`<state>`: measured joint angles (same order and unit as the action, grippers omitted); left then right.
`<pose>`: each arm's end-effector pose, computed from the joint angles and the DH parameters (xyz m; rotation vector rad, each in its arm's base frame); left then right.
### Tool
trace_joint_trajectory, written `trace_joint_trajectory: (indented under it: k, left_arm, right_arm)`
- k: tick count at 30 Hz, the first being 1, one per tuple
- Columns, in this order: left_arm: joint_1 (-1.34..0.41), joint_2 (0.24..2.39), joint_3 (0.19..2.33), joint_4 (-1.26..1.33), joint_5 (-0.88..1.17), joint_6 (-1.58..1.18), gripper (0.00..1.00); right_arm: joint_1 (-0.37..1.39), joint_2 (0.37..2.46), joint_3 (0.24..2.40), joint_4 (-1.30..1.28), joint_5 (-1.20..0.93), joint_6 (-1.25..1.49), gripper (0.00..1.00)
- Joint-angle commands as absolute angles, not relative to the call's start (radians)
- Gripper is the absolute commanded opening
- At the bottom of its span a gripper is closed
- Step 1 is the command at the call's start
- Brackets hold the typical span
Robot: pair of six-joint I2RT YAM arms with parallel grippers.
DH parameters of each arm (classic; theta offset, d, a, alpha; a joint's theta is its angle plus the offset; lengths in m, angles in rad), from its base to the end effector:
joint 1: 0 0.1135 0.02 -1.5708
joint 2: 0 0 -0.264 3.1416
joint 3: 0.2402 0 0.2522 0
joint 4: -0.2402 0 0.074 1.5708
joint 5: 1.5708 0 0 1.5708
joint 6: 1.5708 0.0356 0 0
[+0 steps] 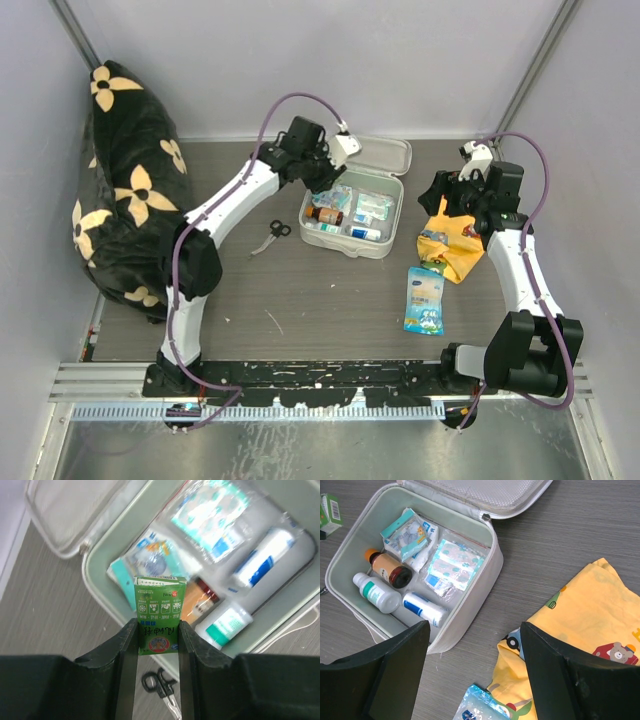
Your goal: Organize the medicine kit
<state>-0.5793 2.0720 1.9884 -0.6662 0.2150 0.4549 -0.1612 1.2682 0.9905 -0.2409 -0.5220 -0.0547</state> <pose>0.3938 -0.2667 0.3102 1.2401 1.9604 -0.3123 0.2836 -0.0281 0.3041 -0.2048 2.0287 0.4090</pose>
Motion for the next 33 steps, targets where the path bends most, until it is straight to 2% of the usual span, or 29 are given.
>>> trace_joint_trajectory:
  k: [1,19,33]
  left_arm:
    - [-0.635,2.117,2.082,-0.681,0.24,0.547,0.31]
    - [-0.749,2.341,2.289,-0.782,0.382,0.814,0.31]
    - [-0.779,2.524,2.469,-0.807,0.392,0.813,0.33]
  right_arm:
    - [-0.167,1.244,1.013,-0.215,-0.524,-0.069,0.79]
    - [-0.168,1.224,1.015,-0.219,-0.423,-0.092,0.79]
    - [-0.172,1.21,1.015,-0.22,-0.418,-0.097,0.79]
